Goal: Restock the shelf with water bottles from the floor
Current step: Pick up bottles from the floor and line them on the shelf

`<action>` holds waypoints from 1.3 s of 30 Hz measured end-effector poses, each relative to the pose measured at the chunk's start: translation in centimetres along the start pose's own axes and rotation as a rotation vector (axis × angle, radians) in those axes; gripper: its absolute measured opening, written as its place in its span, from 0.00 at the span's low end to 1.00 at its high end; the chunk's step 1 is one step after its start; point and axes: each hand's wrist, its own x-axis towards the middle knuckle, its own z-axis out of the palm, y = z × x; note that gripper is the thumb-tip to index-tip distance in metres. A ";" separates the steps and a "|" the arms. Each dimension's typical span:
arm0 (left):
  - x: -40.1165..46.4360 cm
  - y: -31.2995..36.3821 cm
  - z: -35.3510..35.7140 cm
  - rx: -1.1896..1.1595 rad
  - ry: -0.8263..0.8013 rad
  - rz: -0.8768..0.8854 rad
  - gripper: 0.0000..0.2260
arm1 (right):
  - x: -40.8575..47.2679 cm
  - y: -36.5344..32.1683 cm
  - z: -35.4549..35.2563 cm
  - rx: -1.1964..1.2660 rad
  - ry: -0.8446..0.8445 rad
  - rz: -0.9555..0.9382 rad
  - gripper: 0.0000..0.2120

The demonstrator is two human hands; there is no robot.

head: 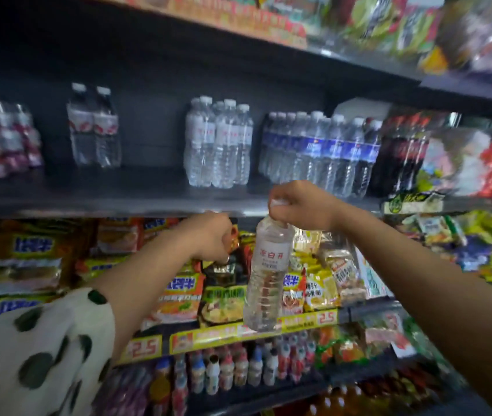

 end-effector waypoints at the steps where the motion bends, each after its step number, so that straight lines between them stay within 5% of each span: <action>1: 0.6 0.0 -1.1 -0.004 0.016 0.000 0.10 | 1.0 0.0 -1.4 -0.024 0.022 -0.016 0.08; 14: 11.3 -4.0 -9.0 -0.201 0.193 -0.172 0.09 | 18.2 5.6 -12.3 -0.152 0.314 -0.074 0.10; 25: 18.0 -6.4 -4.8 -0.252 0.176 -0.255 0.05 | 29.3 12.6 -7.4 -0.177 0.178 -0.122 0.09; 39: 19.8 -7.6 -3.4 -0.219 0.157 -0.309 0.08 | 32.4 13.2 -6.3 -0.061 0.079 -0.177 0.11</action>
